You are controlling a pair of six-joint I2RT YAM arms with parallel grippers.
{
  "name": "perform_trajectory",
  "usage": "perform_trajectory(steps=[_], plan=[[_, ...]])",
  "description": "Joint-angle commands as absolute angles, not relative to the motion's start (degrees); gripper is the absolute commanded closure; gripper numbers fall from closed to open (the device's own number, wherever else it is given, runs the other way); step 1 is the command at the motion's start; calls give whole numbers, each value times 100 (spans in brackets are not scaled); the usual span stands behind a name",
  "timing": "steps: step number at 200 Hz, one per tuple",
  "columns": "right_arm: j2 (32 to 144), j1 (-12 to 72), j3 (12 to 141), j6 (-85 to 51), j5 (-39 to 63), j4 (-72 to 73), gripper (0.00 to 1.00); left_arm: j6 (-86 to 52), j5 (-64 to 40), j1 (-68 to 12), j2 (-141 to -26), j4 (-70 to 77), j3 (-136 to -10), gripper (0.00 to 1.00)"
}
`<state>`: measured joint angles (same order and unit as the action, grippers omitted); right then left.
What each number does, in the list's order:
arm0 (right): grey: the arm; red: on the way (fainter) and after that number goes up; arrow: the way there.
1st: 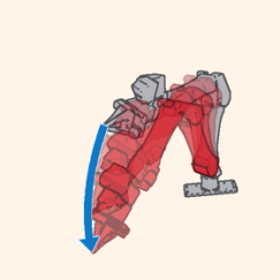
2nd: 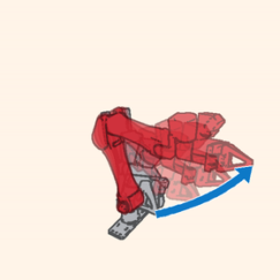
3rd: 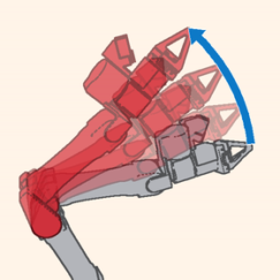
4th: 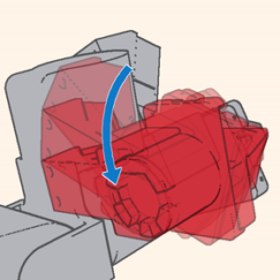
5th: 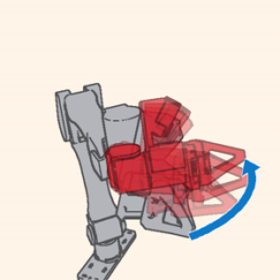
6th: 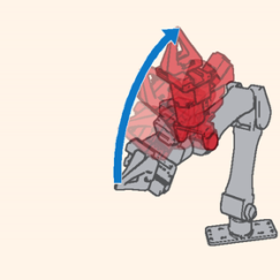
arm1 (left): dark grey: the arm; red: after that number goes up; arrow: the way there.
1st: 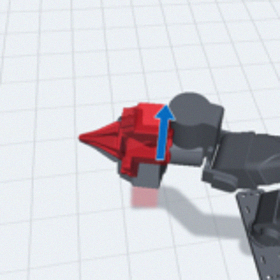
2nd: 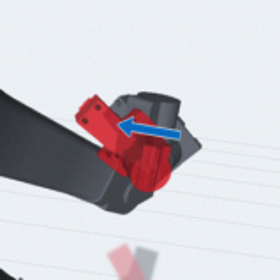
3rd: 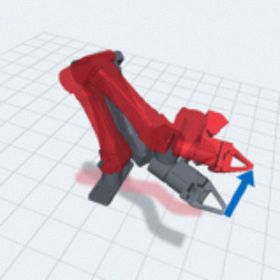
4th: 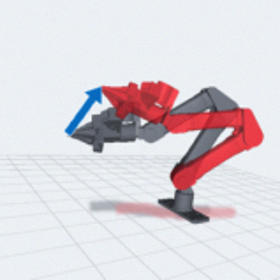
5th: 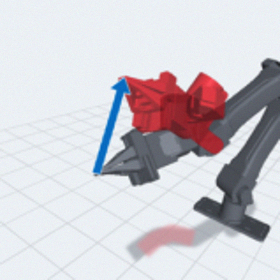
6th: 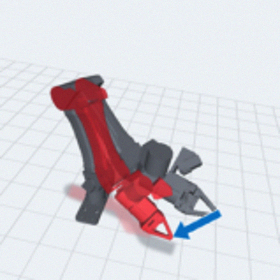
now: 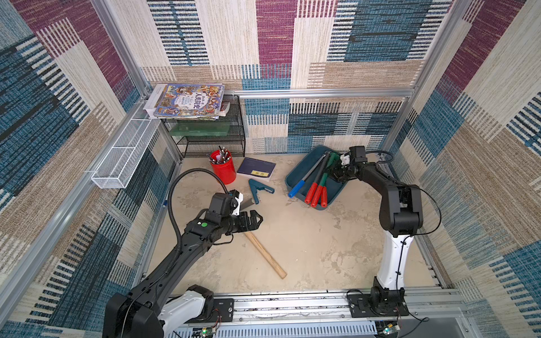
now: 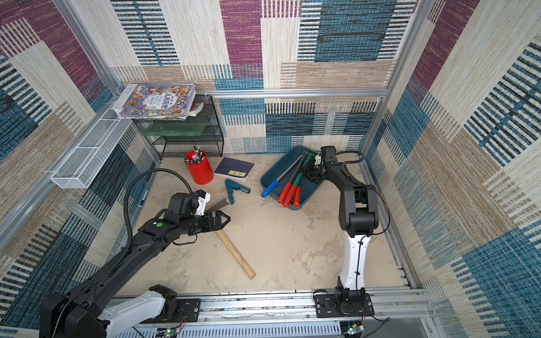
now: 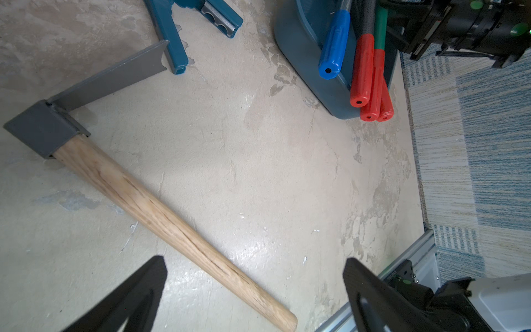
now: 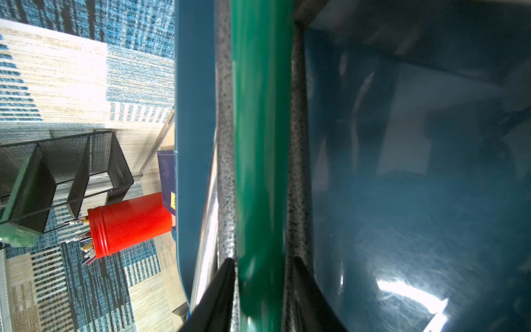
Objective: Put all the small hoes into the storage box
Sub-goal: Place the hoe in the storage box.
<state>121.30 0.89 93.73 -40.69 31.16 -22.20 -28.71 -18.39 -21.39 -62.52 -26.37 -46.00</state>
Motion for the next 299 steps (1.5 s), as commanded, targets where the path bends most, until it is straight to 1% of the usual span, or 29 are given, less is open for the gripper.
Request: perform_trajectory(steps=[1,7,42,56,69,73,81,102,110,121,132,158,189,224,242,265,299], plan=[[12025,95,9358,-4078,3004,-2238,58,-2865,-1881,-2135,-6205,-2540,-4574,0],[12013,97,9352,-4069,3006,-2227,55,-2870,-1880,-2128,-6205,-2533,-4574,0],[11955,89,9345,-4053,2993,-2246,54,-2874,-1874,-2127,-6204,-2535,-4572,0],[11878,94,9294,-4041,2967,-2233,46,-2869,-1870,-2134,-6198,-2536,-4578,0],[11765,104,9245,-4005,2897,-2227,44,-2873,-1880,-2130,-6203,-2529,-4567,0],[11725,114,9231,-3993,2873,-2229,40,-2873,-1881,-2134,-6205,-2527,-4568,0],[11654,123,9220,-3952,2806,-2242,36,-2868,-1890,-2130,-6212,-2516,-4562,0],[11451,188,9186,-3822,2590,-2331,29,-2889,-1887,-2129,-6222,-2493,-4557,0],[11387,214,9184,-3761,2506,-2365,28,-2900,-1881,-2134,-6223,-2496,-4553,0],[11287,261,9175,-3678,2341,-2425,21,-2914,-1857,-2135,-6231,-2499,-4564,0],[11196,305,9176,-3592,2166,-2487,17,-2911,-1821,-2131,-6250,-2524,-4575,0],[10992,424,9135,-3367,1894,-2614,14,-2903,-1748,-2130,-6293,-2592,-4602,0],[10617,716,9045,-3024,1473,-2727,16,-2815,-1566,-2134,-6341,-2762,-4717,0],[10196,1225,9062,-2587,972,-2931,30,-2848,-1465,-2133,-6415,-2882,-4823,0],[10088,1557,9204,-2328,658,-3159,33,-2872,-1365,-2130,-6463,-2974,-4864,0],[10005,1908,9269,-2069,738,-3283,34,-2935,-1236,-2127,-6489,-3064,-4903,0],[9931,2518,9206,-1714,560,-3319,35,-3019,-1048,-2131,-6536,-3165,-4965,0]])
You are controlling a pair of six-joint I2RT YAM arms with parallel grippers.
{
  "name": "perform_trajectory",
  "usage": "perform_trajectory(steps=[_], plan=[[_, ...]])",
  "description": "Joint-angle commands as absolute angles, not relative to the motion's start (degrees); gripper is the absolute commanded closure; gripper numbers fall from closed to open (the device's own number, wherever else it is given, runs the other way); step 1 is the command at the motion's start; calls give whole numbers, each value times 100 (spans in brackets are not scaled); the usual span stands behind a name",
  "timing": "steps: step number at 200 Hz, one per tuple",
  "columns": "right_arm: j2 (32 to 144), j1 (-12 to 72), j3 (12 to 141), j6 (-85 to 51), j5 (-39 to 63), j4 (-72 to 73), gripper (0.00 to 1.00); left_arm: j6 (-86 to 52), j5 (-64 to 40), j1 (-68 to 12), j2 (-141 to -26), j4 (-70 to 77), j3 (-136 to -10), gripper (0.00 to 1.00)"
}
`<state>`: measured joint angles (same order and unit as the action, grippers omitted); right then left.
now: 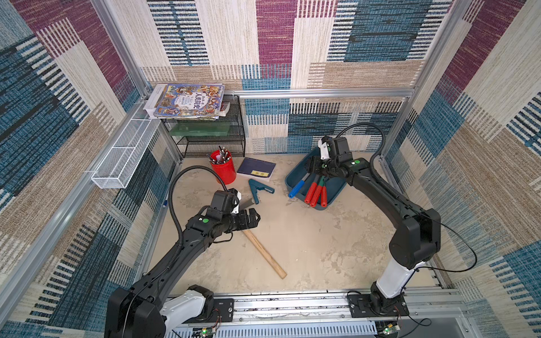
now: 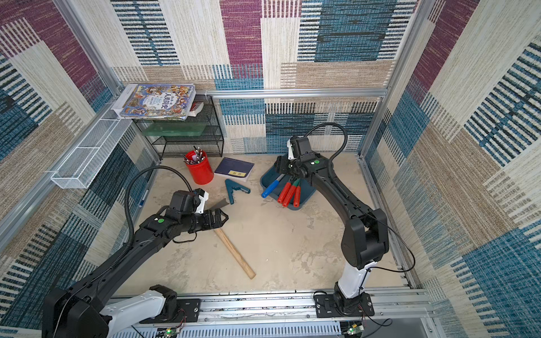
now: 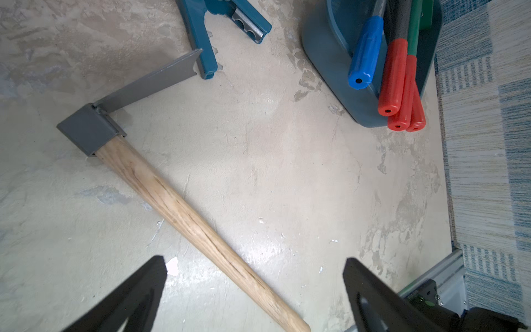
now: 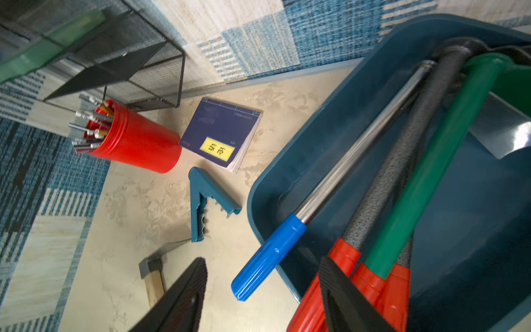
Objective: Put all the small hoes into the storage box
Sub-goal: Place the hoe in the storage box, then pick up the hoe from the center of the board.
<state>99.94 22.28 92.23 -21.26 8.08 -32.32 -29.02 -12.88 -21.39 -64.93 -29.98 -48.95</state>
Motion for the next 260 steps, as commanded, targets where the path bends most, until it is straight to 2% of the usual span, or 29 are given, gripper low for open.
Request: perform_trajectory(steps=[1,59,112,260], plan=[[9931,2529,9200,-1701,561,-3312,35,-3021,-1042,-2134,-6538,-3164,-4965,0],[10165,3553,9042,-1238,136,-3309,35,-2986,-1006,-2127,-6683,-3286,-5071,0],[10688,4285,9394,-1180,-152,-3663,35,-2913,-980,-2127,-6782,-3419,-5048,0],[11504,5365,9170,-1239,-25,-3745,38,-2874,-360,-2090,-6500,-4389,-5036,0]])
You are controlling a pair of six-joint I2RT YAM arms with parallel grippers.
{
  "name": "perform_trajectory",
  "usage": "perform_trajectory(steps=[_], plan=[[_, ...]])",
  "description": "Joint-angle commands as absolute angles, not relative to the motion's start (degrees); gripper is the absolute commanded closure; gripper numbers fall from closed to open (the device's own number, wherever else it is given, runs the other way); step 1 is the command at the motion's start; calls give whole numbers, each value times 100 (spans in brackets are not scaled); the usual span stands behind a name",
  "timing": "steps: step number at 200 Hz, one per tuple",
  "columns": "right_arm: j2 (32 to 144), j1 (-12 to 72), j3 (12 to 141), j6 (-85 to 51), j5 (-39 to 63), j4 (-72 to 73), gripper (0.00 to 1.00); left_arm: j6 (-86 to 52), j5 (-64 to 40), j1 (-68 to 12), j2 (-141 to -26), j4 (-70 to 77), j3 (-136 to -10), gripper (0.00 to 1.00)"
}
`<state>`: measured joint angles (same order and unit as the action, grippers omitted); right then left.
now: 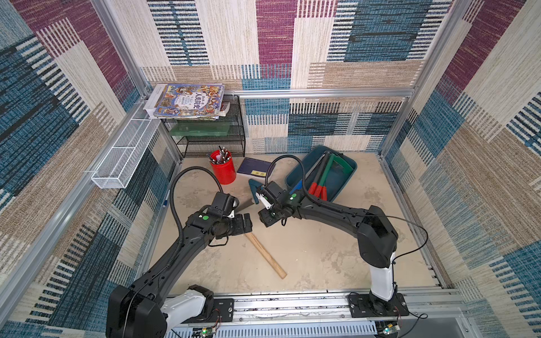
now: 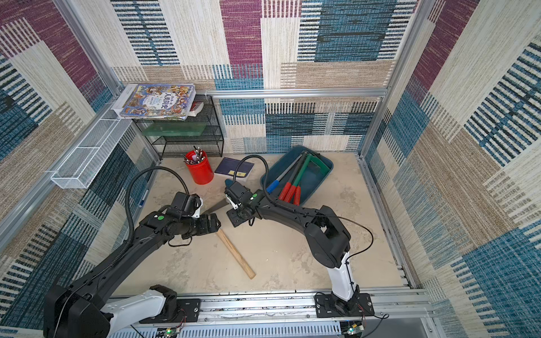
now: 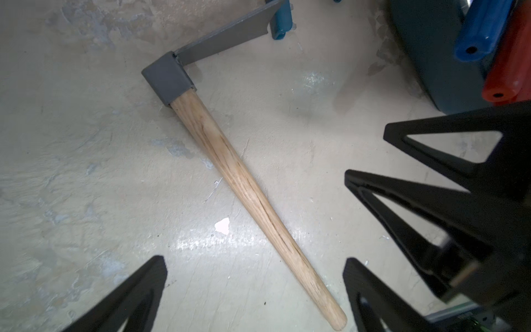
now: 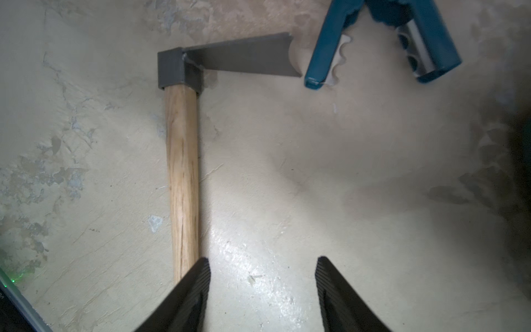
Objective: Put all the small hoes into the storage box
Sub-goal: Pick up the hoe from the center of the board.
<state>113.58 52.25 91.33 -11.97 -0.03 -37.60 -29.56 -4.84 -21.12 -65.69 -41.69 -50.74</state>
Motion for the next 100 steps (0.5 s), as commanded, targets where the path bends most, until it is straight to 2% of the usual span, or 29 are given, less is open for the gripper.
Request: perform_trajectory(steps=[1,100], plan=[[11513,5381,9173,-1239,-21,-3745,38,-2874,-365,-2091,-6498,-4392,-5036,0],[12329,5845,9843,-1436,-26,-4023,41,-2821,-106,-1941,-6079,-4707,-4866,0]])
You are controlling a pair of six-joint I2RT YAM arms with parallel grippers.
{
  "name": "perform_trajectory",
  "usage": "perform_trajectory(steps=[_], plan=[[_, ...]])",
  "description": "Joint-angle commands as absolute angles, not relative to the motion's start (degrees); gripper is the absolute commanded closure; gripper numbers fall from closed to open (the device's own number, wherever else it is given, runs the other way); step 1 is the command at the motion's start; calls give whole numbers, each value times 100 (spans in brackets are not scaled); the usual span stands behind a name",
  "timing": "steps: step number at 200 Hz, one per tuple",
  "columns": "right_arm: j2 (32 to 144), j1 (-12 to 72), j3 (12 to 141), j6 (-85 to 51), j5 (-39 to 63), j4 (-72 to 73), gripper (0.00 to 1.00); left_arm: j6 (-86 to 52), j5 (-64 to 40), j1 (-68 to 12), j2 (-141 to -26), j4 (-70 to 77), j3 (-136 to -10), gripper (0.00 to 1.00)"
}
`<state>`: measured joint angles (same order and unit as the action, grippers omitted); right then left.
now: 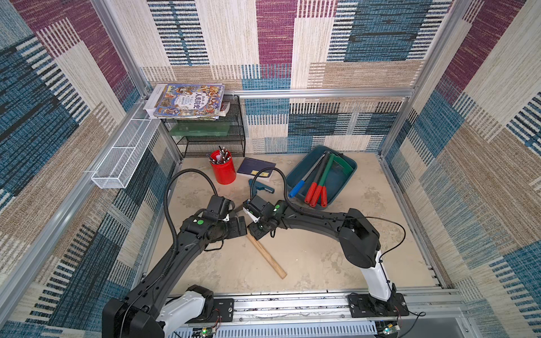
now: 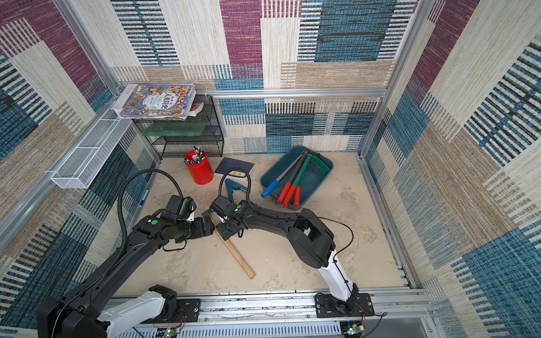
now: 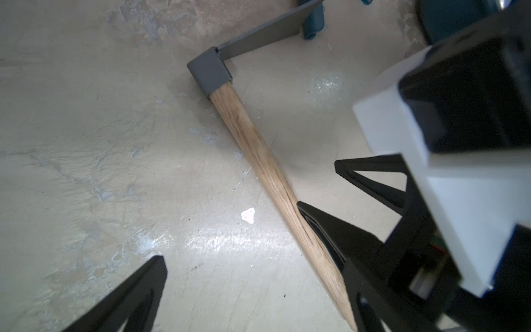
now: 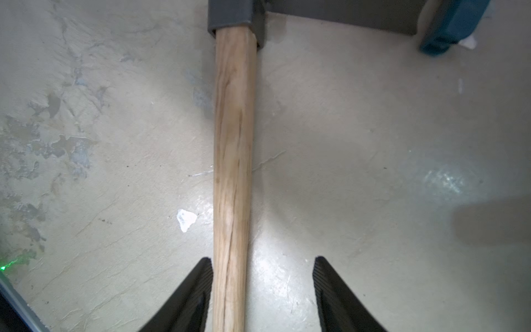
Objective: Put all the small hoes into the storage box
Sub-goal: Pick up the hoe from the center of the board.
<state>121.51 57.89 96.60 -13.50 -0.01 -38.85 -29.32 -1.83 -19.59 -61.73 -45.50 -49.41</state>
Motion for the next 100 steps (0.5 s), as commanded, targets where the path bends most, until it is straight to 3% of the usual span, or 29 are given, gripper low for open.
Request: perform_trajectory(steps=[1,100], plan=[[12339,5845,9857,-1439,-26,-4028,41,-2826,-106,-1942,-6076,-4709,-4859,0],[13015,5936,10538,-1771,-260,-4310,47,-2909,-210,-1891,-5851,-4759,-4732,0]])
